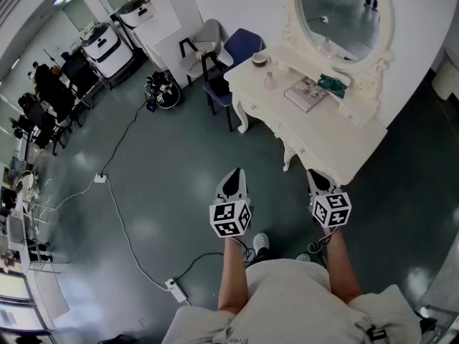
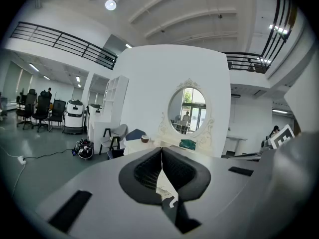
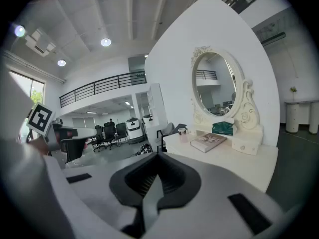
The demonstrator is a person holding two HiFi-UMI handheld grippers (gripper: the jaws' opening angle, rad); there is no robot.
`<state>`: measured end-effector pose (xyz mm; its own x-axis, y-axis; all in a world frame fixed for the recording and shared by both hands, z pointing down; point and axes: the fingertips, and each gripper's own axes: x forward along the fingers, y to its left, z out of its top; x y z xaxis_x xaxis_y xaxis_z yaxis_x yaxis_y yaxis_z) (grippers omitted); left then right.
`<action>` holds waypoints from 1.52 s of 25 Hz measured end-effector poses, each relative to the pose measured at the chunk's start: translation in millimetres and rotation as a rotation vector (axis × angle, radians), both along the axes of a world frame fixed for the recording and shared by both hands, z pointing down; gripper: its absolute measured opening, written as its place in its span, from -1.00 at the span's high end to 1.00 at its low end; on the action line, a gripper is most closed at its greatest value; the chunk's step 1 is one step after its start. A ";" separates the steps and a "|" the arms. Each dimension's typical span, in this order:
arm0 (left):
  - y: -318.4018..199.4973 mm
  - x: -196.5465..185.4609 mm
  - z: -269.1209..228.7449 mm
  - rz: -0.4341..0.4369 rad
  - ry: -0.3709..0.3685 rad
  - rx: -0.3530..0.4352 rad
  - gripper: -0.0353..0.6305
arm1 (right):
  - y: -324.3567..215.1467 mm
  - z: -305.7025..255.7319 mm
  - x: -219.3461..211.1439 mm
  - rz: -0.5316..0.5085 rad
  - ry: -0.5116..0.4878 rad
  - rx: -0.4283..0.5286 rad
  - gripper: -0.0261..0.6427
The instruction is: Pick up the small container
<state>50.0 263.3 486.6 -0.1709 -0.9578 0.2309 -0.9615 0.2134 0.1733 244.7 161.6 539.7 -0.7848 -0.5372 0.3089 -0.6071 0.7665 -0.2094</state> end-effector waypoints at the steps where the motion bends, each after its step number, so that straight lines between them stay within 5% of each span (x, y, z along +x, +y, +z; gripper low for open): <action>1: -0.3 -2.2 0.3 0.003 -0.008 -0.015 0.81 | 0.0 -0.4 -3.3 -0.005 0.000 0.002 0.88; 22: -17.0 -98.8 -1.2 0.062 -0.036 0.011 0.81 | -26.1 8.3 -73.0 0.153 -0.102 -0.035 0.88; 38: -30.3 -181.6 20.8 -0.013 0.011 0.020 0.81 | -65.5 29.4 -139.4 0.143 -0.081 -0.031 0.88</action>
<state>-131.6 233.1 507.4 -0.1813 -0.9599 0.2138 -0.9565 0.2226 0.1884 105.3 96.2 569.1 -0.7241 -0.6366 0.2655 -0.6897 0.6659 -0.2844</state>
